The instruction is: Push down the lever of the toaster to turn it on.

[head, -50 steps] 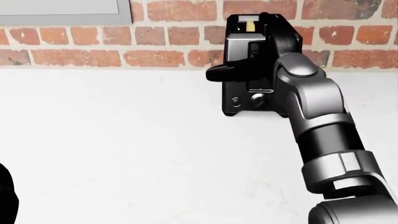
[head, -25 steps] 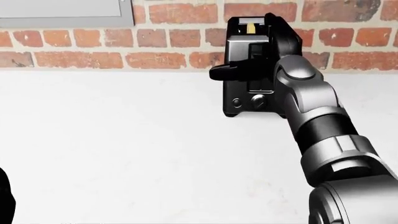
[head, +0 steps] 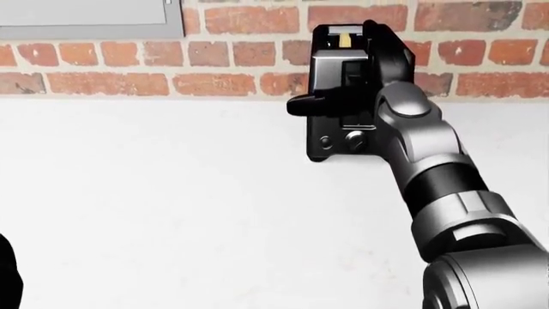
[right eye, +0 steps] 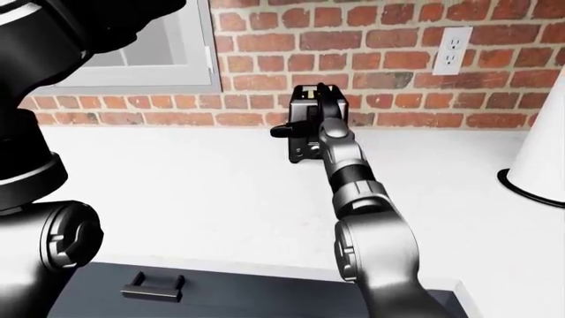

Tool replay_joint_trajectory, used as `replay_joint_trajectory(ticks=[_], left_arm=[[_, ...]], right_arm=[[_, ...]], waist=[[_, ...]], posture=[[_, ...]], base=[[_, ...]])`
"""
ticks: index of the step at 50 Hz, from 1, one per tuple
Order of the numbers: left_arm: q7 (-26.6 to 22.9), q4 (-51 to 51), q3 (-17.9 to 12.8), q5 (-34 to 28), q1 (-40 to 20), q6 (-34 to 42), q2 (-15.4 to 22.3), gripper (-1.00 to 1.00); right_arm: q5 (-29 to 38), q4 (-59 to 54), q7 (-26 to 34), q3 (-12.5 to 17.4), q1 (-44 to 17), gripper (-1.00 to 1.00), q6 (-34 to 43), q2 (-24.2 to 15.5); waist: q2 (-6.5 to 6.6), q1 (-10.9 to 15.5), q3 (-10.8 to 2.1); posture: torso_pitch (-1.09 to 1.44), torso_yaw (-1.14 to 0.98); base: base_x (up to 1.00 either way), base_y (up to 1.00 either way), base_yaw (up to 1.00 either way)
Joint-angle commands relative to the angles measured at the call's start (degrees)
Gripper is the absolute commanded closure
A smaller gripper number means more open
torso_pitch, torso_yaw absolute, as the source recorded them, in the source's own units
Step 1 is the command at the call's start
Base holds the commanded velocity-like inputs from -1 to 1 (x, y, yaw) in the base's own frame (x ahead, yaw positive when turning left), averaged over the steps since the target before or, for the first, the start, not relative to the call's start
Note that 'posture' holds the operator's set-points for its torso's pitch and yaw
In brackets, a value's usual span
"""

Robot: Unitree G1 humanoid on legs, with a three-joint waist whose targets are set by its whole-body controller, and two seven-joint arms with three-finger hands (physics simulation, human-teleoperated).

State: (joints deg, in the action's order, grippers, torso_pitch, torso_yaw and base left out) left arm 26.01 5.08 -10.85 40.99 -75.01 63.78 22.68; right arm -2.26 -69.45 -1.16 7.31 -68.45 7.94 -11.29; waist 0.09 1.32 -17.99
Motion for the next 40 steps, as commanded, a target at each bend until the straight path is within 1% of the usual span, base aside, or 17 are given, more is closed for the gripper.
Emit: replay_joint_trajectory(ticks=[1, 9, 19, 30, 40], left_arm=[[-0.11, -0.88, -0.47, -0.17, -1.97, -1.48, 0.46, -1.00], [-0.15, -1.22, -0.51, -0.31, -1.33, -1.56, 0.14, -1.00], [0.04, -2.01, -0.60, -0.12, -0.10, -1.78, -0.02, -1.00], [-0.02, -1.76, -0.68, -0.12, -0.37, -1.67, 0.17, -1.00], [-0.17, -1.28, -0.35, -0.43, -0.32, -2.32, -0.36, -1.00]], right_arm=[[-0.13, 0.76, 0.15, 0.08, -1.31, -1.00, 0.02, -0.34], [0.12, 0.24, 0.30, -0.08, -0.33, -1.00, -0.10, 0.20], [0.87, -0.06, 1.32, -0.43, -0.64, -1.00, 3.74, 0.38], [2.17, -0.50, 2.30, -0.70, -0.24, -1.00, 7.96, 0.38], [2.74, -0.87, 2.83, -0.61, 0.80, -1.00, 7.80, 0.91]], waist=[[0.10, 0.01, -0.34], [0.03, 0.00, -0.46], [-0.03, -0.07, -0.58], [-0.09, -0.05, -0.69], [-0.14, 0.00, -0.75]], posture=[[-0.48, 0.00], [-0.48, 0.00], [-0.48, 0.00], [-0.48, 0.00], [-0.48, 0.00]], base=[[0.00, 0.00, 0.00], [0.00, 0.00, 0.00], [0.00, 0.00, 0.00], [0.00, 0.00, 0.00], [0.00, 0.00, 0.00]])
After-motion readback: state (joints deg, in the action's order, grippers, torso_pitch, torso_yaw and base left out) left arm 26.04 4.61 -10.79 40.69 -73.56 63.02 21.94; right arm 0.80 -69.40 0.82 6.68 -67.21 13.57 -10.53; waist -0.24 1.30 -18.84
